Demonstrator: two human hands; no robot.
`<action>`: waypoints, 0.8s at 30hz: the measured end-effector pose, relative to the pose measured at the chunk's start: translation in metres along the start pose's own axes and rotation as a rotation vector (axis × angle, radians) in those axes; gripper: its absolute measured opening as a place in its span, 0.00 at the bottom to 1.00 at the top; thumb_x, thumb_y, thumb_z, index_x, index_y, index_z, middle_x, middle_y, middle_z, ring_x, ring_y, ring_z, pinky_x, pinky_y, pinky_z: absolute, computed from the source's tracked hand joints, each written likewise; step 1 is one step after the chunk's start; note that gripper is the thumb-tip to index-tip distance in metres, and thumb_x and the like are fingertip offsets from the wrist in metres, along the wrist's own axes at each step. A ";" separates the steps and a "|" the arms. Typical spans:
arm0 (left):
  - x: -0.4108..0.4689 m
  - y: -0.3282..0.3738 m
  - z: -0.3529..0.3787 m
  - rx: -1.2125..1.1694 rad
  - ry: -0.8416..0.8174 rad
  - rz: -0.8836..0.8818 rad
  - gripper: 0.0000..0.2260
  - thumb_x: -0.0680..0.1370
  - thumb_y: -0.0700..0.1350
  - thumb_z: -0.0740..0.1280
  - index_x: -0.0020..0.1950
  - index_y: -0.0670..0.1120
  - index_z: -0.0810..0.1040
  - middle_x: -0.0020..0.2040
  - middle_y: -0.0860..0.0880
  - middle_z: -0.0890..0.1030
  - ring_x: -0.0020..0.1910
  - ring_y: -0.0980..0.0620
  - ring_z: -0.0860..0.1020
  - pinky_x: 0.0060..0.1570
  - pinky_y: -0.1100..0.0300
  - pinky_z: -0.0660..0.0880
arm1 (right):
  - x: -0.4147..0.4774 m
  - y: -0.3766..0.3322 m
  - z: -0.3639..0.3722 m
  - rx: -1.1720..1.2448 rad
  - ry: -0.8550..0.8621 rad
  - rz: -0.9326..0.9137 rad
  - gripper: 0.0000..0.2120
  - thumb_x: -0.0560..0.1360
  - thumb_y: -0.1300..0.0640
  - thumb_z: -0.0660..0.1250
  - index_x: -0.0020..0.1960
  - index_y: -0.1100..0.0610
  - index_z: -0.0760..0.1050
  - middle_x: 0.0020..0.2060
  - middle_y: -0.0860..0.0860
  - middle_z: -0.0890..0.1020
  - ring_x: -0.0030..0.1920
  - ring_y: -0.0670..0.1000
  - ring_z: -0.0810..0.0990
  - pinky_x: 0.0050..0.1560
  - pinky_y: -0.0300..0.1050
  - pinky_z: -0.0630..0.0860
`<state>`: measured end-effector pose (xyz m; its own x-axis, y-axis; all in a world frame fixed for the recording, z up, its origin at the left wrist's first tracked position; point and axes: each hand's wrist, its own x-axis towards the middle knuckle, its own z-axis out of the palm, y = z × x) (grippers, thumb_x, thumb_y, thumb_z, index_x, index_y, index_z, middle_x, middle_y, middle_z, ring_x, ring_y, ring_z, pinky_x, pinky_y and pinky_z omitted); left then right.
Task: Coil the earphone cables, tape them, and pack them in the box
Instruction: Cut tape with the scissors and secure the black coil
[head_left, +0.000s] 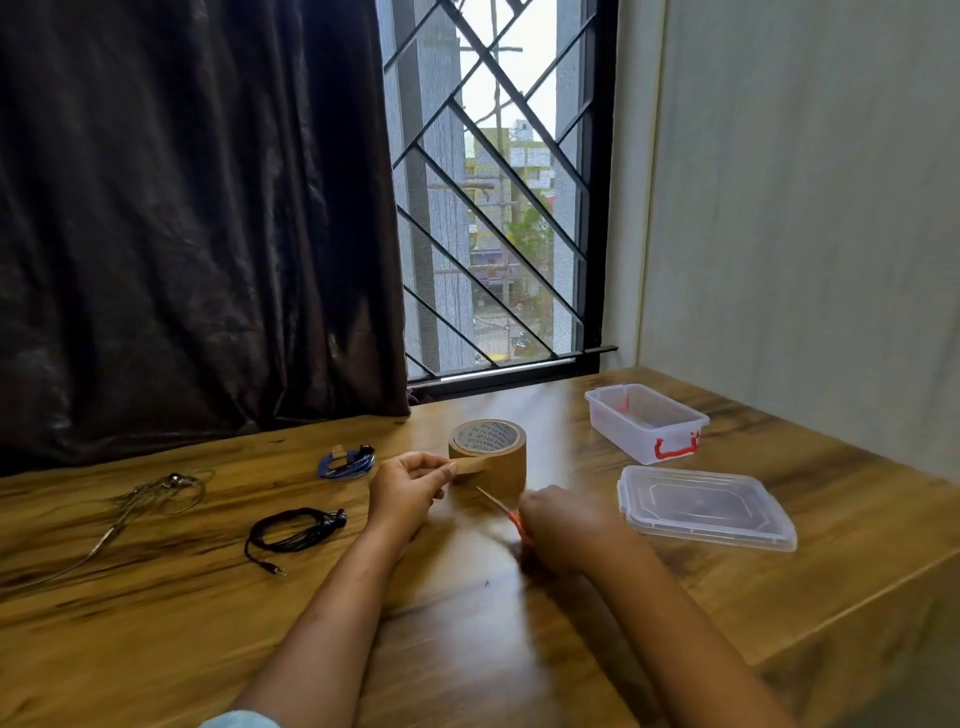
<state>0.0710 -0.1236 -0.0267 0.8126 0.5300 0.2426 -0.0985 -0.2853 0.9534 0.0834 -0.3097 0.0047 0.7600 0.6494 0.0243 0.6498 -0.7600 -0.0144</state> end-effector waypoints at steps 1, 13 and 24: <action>0.001 -0.001 0.000 -0.007 -0.003 -0.004 0.01 0.72 0.42 0.73 0.42 0.45 0.83 0.37 0.47 0.84 0.33 0.53 0.77 0.31 0.64 0.73 | 0.002 0.002 0.001 0.087 0.003 0.002 0.12 0.78 0.56 0.62 0.60 0.59 0.71 0.57 0.57 0.77 0.54 0.57 0.77 0.50 0.48 0.71; 0.006 -0.007 0.000 -0.051 -0.019 -0.032 0.04 0.71 0.40 0.73 0.44 0.40 0.82 0.39 0.41 0.84 0.28 0.52 0.72 0.31 0.62 0.69 | 0.014 0.023 0.007 0.858 -0.079 0.078 0.13 0.70 0.40 0.70 0.43 0.48 0.71 0.39 0.49 0.78 0.34 0.47 0.74 0.33 0.39 0.70; 0.008 -0.007 0.001 -0.060 -0.026 -0.069 0.04 0.71 0.41 0.73 0.44 0.41 0.83 0.37 0.46 0.83 0.29 0.54 0.72 0.30 0.63 0.69 | 0.018 0.014 -0.002 1.073 -0.272 0.058 0.23 0.74 0.35 0.59 0.44 0.55 0.74 0.29 0.49 0.76 0.21 0.40 0.68 0.25 0.33 0.62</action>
<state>0.0785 -0.1185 -0.0312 0.8333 0.5254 0.1719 -0.0756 -0.1998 0.9769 0.1066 -0.3085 0.0069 0.6806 0.6979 -0.2231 0.1837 -0.4573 -0.8701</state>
